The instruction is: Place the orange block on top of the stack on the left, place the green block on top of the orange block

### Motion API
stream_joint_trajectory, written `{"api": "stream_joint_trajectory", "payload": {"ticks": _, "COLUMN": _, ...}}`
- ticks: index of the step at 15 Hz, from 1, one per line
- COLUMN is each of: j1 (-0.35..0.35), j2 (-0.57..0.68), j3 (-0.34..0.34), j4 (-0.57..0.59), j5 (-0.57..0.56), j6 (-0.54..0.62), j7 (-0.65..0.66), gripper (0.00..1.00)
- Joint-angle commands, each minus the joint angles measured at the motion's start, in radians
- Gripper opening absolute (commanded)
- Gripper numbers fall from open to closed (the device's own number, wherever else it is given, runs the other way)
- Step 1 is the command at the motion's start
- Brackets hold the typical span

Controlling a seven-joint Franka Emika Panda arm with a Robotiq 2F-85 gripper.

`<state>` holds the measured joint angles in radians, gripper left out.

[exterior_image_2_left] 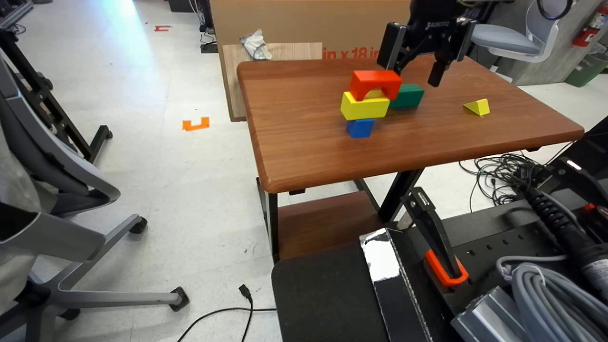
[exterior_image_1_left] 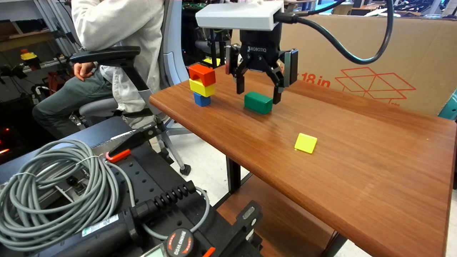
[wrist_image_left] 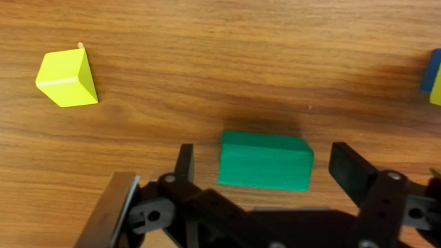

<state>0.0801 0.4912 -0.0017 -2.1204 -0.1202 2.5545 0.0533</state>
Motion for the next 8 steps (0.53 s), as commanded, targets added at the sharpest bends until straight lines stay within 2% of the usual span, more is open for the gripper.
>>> {"api": "stream_joint_trajectory", "payload": {"ticks": 1, "j1": -0.011, "j2": 0.037, "j3": 0.017, "j4": 0.046, "j5": 0.025, "j6": -0.002, "j7": -0.028, "gripper": 1.00}}
{"api": "stream_joint_trajectory", "payload": {"ticks": 2, "j1": -0.011, "j2": 0.043, "j3": 0.018, "j4": 0.052, "j5": 0.025, "j6": -0.003, "j7": -0.029, "gripper": 0.91}}
{"api": "stream_joint_trajectory", "payload": {"ticks": 3, "j1": -0.009, "j2": 0.048, "j3": 0.018, "j4": 0.057, "j5": 0.021, "j6": 0.001, "j7": -0.028, "gripper": 0.72}}
{"api": "stream_joint_trajectory", "payload": {"ticks": 7, "j1": 0.009, "j2": 0.042, "j3": 0.003, "j4": 0.054, "j5": 0.003, "j6": 0.003, "j7": 0.001, "gripper": 0.42}}
{"api": "stream_joint_trajectory", "payload": {"ticks": 8, "j1": 0.010, "j2": 0.027, "j3": 0.000, "j4": 0.038, "j5": 0.003, "j6": 0.013, "j7": 0.009, "gripper": 0.42}}
